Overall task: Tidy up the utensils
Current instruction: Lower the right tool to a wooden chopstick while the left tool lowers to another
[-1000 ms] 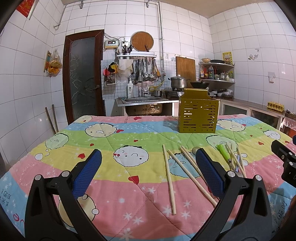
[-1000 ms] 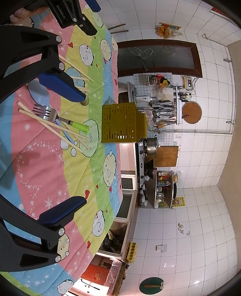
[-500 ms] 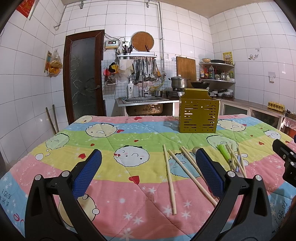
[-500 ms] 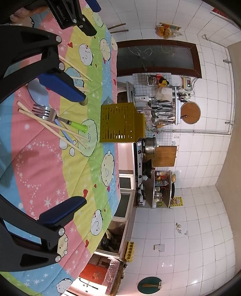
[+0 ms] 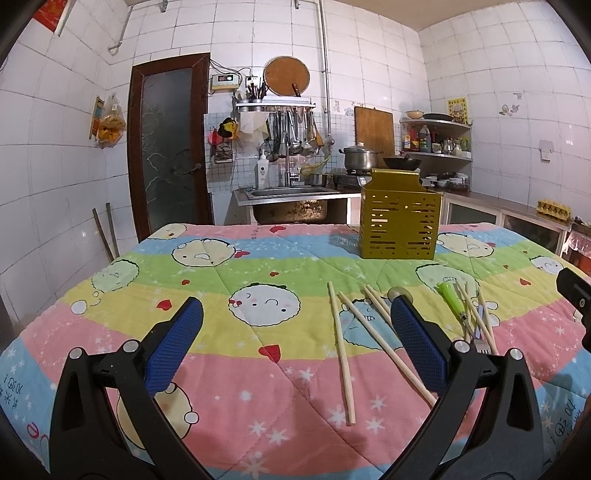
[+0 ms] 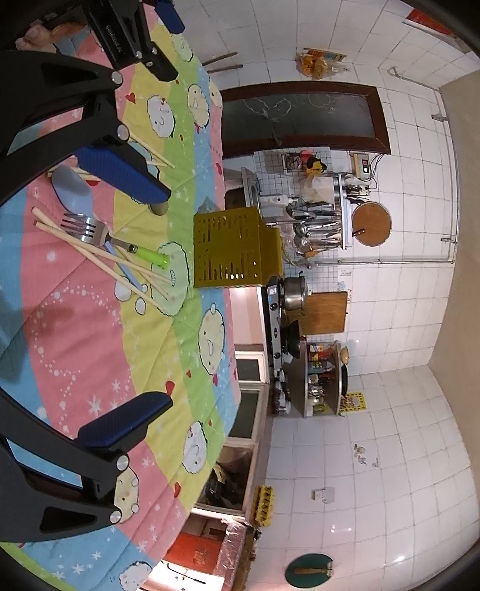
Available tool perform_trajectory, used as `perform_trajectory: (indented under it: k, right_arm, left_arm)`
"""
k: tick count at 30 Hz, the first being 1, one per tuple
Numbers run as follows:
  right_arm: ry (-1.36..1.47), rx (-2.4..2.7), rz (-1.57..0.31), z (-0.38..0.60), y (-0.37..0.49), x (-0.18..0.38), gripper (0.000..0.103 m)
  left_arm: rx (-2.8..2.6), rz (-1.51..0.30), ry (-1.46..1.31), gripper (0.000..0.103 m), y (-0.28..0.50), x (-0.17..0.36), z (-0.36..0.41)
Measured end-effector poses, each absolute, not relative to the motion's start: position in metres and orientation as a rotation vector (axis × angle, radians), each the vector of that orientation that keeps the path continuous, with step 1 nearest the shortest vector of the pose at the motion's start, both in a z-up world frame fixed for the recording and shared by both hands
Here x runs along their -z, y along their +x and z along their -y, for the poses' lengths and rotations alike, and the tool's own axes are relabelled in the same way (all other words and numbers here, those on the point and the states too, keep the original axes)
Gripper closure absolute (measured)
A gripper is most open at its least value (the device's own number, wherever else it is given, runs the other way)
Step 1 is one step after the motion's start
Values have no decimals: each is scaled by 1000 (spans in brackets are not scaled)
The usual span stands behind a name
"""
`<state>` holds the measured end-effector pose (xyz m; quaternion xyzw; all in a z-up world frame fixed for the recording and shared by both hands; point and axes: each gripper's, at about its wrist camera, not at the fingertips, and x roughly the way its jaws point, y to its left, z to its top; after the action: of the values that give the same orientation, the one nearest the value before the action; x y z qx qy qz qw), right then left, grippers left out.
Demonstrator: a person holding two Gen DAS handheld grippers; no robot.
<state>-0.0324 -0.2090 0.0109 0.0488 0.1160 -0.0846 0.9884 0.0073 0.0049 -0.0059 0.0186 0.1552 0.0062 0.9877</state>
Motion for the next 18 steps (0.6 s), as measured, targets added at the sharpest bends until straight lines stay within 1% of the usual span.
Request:
perform_trajectory:
  k: [5,10,16,18]
  right_arm:
    - [117,157,-260,212,-27,-11,4]
    - [100,169,-318,211,-17,-11,4]
    - [62,215,-387,213,9,-21,4]
    - [70,222,-416,218,24,-25,4]
  left_arm:
    - [6,-341,43,5,12,7,-2]
    - [16,-422,19,5,29,6,-6]
    - [26,-433,64,5,54,-12,-5]
    - [38,-466,76,5,70,-16,-2]
